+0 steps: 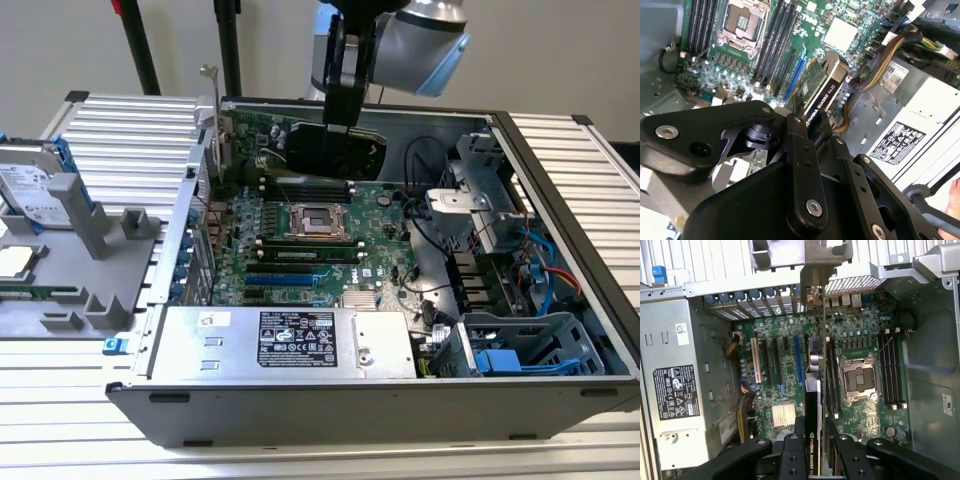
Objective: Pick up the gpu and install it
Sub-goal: 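Insert the gpu into the slot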
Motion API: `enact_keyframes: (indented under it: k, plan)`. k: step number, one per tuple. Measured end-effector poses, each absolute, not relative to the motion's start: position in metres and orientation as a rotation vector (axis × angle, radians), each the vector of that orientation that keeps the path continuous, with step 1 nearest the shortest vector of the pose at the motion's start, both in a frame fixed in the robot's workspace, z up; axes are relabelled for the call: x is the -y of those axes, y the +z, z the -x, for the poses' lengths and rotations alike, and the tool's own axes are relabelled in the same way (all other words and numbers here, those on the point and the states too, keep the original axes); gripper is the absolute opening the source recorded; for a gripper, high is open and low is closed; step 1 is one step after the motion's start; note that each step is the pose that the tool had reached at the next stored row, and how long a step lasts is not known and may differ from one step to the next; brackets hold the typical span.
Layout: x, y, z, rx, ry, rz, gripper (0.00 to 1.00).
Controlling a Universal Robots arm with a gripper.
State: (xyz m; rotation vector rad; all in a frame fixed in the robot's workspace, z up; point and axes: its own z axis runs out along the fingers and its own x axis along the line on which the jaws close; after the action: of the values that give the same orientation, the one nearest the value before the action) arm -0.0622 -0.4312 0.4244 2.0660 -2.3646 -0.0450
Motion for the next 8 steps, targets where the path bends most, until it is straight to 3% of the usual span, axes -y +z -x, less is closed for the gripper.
enact_keyframes:
  k: [8]
  plan:
    - [0.4312, 0.4244, 0.0598, 2.324, -0.045, -2.110, 0.00]
